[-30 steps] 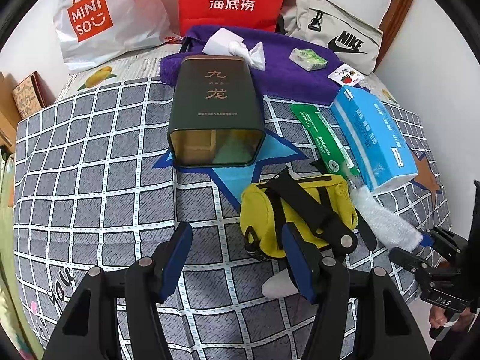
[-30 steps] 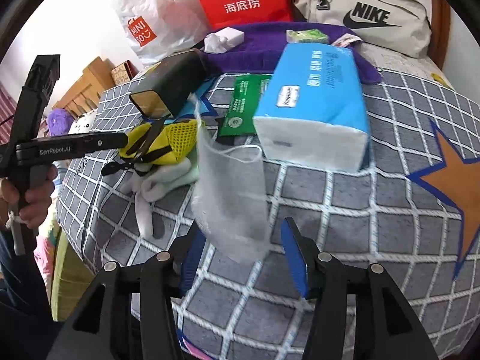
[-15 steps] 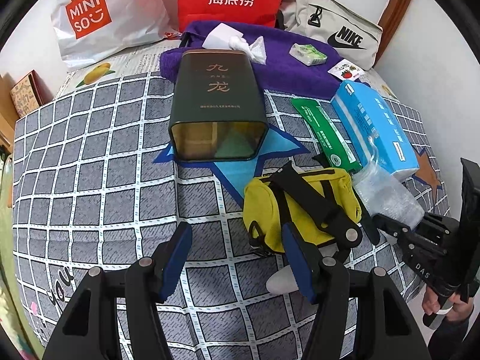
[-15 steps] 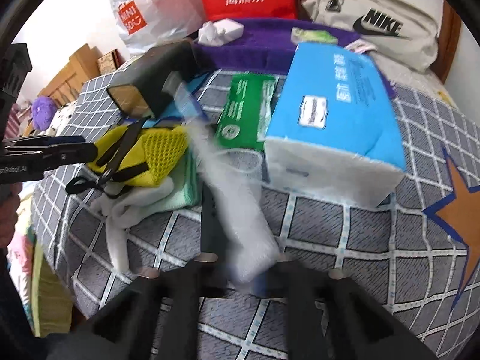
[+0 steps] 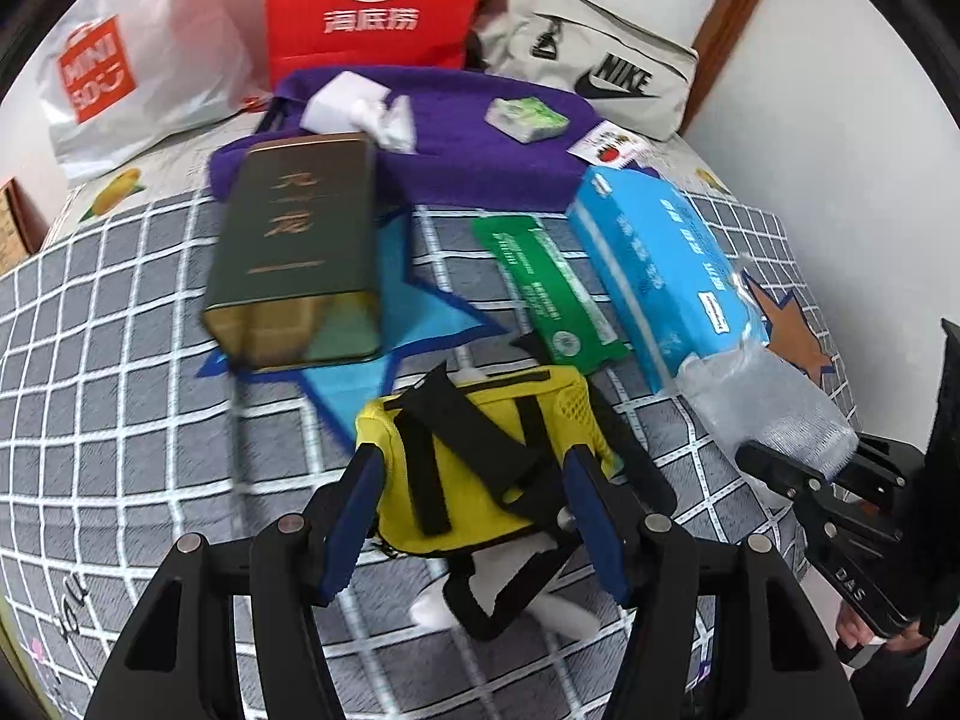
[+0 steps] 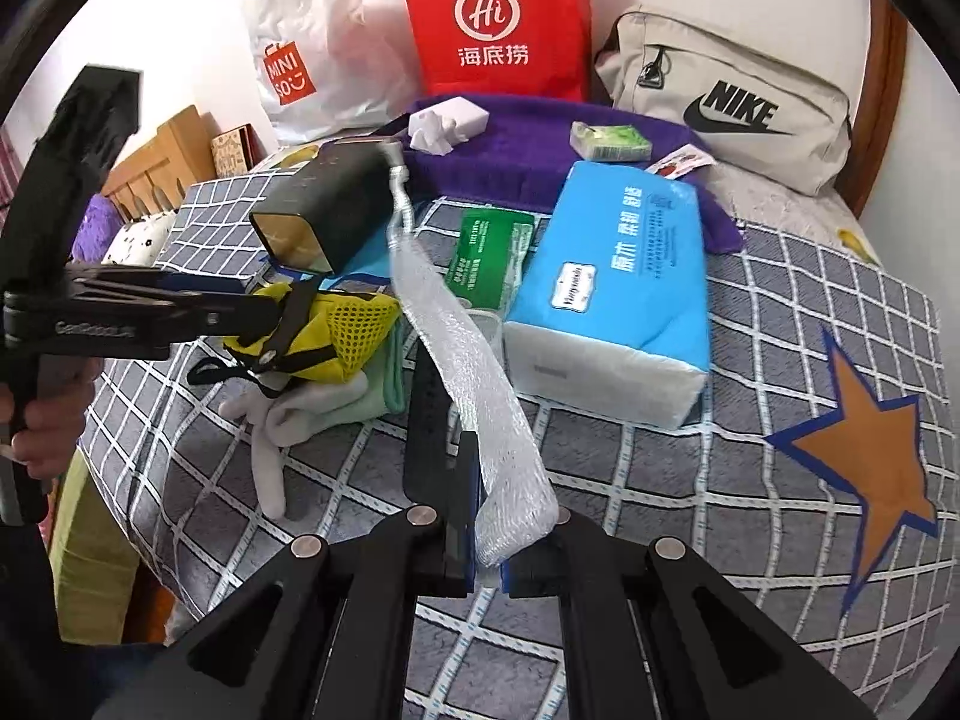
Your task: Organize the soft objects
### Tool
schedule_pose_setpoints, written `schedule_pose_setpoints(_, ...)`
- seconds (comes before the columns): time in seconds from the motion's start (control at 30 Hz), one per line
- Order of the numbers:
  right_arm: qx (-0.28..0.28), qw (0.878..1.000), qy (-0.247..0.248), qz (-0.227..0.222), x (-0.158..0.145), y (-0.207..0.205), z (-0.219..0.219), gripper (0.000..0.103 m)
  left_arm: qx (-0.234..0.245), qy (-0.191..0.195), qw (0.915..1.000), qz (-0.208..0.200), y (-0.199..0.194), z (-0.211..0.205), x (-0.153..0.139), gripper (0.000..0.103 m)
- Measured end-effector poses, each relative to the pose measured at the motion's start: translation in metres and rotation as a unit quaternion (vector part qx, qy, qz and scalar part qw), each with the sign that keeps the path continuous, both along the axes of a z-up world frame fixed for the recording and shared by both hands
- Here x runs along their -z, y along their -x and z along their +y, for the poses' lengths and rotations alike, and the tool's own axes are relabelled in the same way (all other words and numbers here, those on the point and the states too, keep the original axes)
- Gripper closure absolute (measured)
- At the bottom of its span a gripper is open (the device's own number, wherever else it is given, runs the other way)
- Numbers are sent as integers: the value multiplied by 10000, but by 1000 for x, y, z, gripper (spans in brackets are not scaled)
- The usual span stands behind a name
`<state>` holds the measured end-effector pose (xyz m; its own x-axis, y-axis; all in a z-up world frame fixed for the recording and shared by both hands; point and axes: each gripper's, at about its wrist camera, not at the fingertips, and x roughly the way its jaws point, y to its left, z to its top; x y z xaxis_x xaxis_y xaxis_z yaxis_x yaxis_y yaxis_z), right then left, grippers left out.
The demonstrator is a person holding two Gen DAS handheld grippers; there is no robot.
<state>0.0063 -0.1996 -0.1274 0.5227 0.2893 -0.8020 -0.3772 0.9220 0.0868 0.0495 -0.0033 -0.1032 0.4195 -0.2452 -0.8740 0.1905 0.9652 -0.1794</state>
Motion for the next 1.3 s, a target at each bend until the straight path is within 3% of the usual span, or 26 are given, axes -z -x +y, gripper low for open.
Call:
schedule_pose_setpoints(0.17,73,9999,-26,66,4,4,-11,97,-131,-152,9997,122,-2,-5,3,46)
schedule_pose_setpoints(0.23,90,9999,-35,116,7,4,-16,98,-283,0,9996,-59,5,3,-13,47)
schedule_pose_setpoints(0.33,122,9998,-77,145,9,4,-21,98,-105,284,9995,-37,7,4,-22,47)
schedule_pose_setpoints(0.63,150,9995,-158,240,18,-3,-27,97,92,-127,9987,482,-3,-25,16,47)
schedule_pose_setpoints(0.77,230,9991,-174,295,21,-2,-35,97,106,-47,9989,458,-1,-22,19,48)
schedule_pose_setpoints(1.03,280,9987,-227,348,24,-3,-40,97,199,195,9982,523,5,-15,12,68)
schedule_pose_setpoints(1.3,187,9991,-189,342,24,-3,-34,97,371,90,9978,540,13,-14,11,67)
